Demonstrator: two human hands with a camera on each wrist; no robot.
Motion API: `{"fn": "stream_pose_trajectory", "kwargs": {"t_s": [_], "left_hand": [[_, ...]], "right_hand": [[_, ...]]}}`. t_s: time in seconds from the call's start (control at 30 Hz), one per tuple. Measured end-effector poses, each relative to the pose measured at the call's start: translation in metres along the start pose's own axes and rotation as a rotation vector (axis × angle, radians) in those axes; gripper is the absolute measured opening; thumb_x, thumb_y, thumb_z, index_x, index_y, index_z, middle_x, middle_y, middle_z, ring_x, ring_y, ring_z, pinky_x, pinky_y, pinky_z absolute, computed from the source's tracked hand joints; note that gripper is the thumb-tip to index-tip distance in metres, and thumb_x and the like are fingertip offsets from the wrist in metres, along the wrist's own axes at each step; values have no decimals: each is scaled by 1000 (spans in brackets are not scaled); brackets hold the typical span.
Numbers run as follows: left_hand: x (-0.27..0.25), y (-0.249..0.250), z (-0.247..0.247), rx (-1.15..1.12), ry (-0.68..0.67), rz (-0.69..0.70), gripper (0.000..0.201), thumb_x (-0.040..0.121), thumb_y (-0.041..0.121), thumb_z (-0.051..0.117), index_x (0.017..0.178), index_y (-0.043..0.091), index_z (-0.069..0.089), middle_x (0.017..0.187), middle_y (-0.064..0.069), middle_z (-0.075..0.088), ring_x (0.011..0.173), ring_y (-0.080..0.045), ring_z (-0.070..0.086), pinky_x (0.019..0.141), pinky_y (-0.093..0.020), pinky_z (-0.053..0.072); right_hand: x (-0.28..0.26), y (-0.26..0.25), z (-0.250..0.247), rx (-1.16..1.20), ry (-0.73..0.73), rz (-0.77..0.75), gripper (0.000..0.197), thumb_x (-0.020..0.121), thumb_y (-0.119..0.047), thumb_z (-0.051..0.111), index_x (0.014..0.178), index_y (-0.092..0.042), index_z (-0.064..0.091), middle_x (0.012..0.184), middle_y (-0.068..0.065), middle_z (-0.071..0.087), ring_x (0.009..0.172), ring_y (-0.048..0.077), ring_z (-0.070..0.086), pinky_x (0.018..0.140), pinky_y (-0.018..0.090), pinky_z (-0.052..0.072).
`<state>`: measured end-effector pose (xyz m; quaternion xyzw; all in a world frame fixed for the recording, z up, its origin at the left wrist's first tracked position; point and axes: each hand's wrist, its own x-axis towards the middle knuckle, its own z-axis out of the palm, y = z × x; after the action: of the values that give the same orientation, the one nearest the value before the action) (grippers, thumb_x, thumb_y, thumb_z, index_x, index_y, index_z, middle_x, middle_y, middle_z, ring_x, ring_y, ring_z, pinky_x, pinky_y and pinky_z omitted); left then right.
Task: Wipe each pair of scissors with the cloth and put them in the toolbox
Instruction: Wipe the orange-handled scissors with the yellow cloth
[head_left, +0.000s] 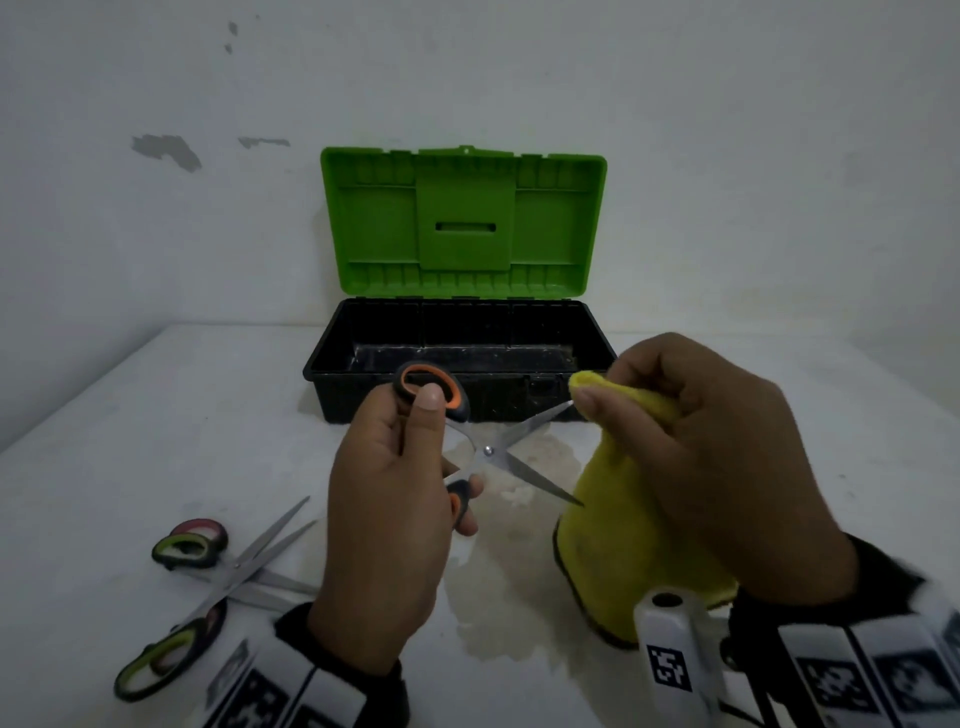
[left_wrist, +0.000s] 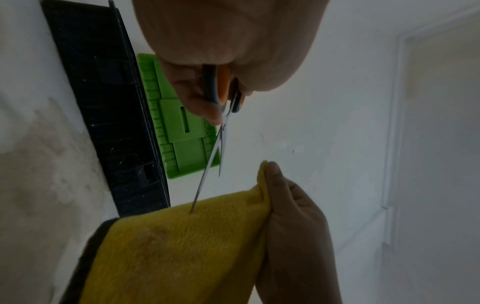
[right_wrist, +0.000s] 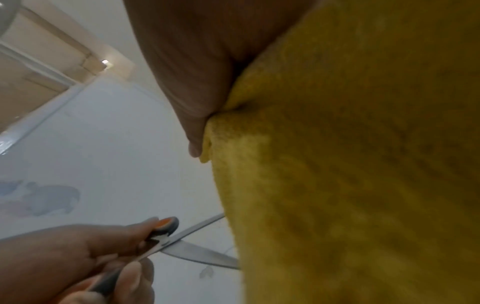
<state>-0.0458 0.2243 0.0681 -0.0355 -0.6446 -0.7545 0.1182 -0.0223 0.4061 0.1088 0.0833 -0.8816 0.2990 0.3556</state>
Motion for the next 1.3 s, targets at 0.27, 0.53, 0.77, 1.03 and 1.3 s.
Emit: {"fn": "stream_pose_trajectory", "kwargs": {"t_s": [0.27,0.53,0.77,1.03,1.3], "left_hand": [[-3,1,6,45,-43,41,20,98,35,47,86,29,62,57,-8,52,47,-22,60,40,-30,48],[-2,2,4,47,-20,33,22,99,34,47,86,26,62,52,-6,50,47,-33,58,39,-28,47],[-6,1,6,18,-47,1,21,99,35,47,86,29,63,49,6,51,50,-25,60,40,-31,49],[-7,-2,5,60,-44,-18,21,98,36,48,88,25,62,48,0,52,43,-28,56,38,-28,47],[-16,-10,13,32,-69,-51,18,97,35,49,91,28,64,50,-1,53,51,-28,65,40,-30,49]], "right_hand": [[-13,-10,44,-119,-114,-305,23,86,-42,56,86,-24,70,75,-8,68,68,6,56,70,25,43],[-22,-7,53,-123,-104,-350,13,85,-30,67,89,-20,73,79,-4,71,72,12,60,75,25,39],[-16,-14,42,-29,-17,-232,22,85,-38,61,91,-22,74,79,-9,70,73,-3,48,69,17,43],[-18,-12,48,-246,-128,-474,6,78,-17,77,82,-21,74,75,-3,69,66,17,61,72,27,27],[-11,-10,28,-238,-271,-405,7,73,-21,79,72,-25,73,62,-7,66,55,15,61,65,30,40]]}}
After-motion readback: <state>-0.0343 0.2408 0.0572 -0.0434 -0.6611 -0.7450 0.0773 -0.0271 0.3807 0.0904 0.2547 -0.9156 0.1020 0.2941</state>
